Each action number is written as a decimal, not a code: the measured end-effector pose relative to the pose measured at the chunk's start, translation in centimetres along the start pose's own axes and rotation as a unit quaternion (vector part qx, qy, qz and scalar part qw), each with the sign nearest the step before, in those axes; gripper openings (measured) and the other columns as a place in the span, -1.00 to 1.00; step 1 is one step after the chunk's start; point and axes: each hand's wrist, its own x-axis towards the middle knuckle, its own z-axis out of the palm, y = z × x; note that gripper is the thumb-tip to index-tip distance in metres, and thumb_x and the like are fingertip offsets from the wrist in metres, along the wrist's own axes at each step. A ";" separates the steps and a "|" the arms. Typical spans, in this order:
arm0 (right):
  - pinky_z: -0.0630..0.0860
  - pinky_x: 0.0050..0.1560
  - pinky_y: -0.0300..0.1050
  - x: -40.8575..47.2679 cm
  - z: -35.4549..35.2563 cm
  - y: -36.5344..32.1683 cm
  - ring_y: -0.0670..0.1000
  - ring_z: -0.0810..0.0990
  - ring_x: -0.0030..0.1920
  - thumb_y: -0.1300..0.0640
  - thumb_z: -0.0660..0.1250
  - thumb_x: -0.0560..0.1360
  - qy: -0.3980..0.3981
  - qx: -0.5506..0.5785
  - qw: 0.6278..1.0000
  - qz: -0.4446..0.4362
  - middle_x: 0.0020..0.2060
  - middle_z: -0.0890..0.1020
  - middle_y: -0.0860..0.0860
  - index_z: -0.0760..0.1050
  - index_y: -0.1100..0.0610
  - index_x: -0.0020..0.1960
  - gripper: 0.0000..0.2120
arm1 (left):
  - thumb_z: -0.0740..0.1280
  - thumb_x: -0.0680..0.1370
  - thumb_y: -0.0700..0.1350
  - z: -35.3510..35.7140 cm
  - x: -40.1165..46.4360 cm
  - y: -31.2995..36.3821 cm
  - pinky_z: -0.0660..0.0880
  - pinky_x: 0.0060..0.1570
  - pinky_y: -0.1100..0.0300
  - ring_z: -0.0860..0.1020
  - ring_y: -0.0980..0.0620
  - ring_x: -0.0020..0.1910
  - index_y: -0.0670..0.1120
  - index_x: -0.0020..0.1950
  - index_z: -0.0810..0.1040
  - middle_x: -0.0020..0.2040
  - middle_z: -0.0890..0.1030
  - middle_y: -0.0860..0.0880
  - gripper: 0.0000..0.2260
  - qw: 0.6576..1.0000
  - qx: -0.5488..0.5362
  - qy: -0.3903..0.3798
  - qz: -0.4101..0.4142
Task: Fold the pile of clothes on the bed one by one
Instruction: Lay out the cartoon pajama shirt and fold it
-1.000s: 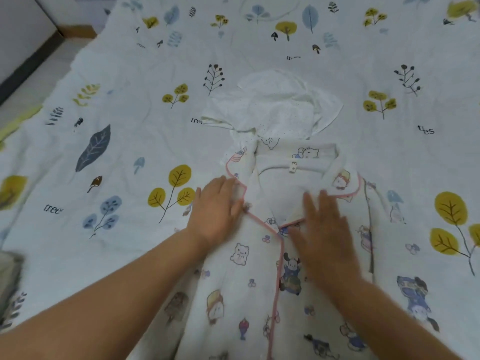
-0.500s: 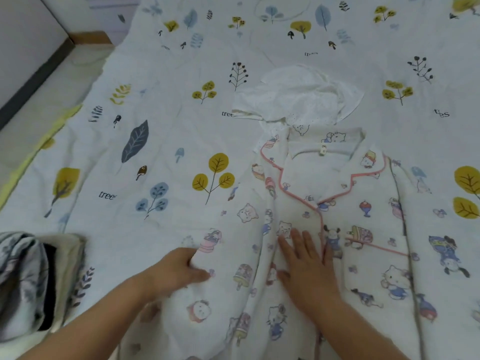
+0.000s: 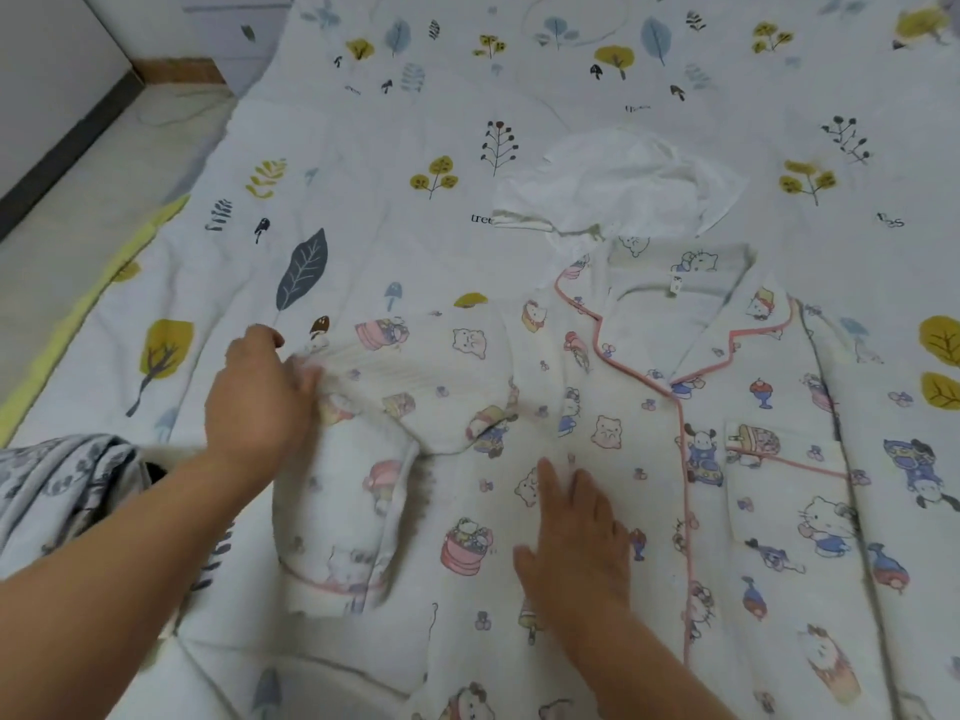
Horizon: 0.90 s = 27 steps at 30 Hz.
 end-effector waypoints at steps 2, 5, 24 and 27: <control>0.17 0.39 0.11 -0.2 0.3 0.0 0.19 0.04 0.47 -0.02 0.26 0.50 -0.012 -0.034 0.999 0.012 0.48 0.02 0.21 -0.08 0.06 0.54 -0.25 | 0.31 0.51 0.06 1.3 -1.8 -0.4 0.32 0.16 -0.16 0.36 -0.32 0.25 -0.24 0.34 0.27 0.28 0.33 -0.28 -0.46 0.996 0.050 -0.059 -0.033; 0.54 -0.06 0.14 -1.2 2.2 -0.8 0.21 0.45 0.03 0.01 0.56 0.10 0.139 -0.049 0.986 -0.078 0.00 0.53 0.23 0.56 0.18 0.05 -0.43 | 0.32 0.48 0.11 3.2 -5.7 -1.5 0.29 0.20 -0.19 0.32 -0.31 0.27 -0.26 0.35 0.28 0.30 0.31 -0.30 -0.39 0.989 0.096 -0.107 -0.020; 0.28 -0.36 -0.25 -3.2 3.3 -3.6 -0.16 0.30 -0.48 0.06 0.28 0.52 0.011 0.413 0.911 -0.007 -0.59 0.40 -0.14 0.34 0.01 -0.42 -0.65 | 0.23 0.25 0.33 4.8 -18.2 -6.5 0.33 0.25 0.21 0.39 0.30 0.18 0.12 -0.07 0.68 0.15 0.49 0.30 -0.55 0.901 -0.100 -0.368 0.209; 0.42 -0.21 -0.24 -4.1 2.1 -3.9 -0.15 0.47 -0.32 0.04 0.21 0.57 0.000 0.410 0.911 -0.034 -0.35 0.55 -0.14 0.54 -0.02 -0.10 -0.85 | 0.32 0.38 0.16 2.4 -18.7 -6.8 0.45 0.03 0.35 0.52 0.39 -0.05 0.10 -0.35 0.64 -0.16 0.61 0.34 -0.79 0.898 -0.185 -0.386 0.098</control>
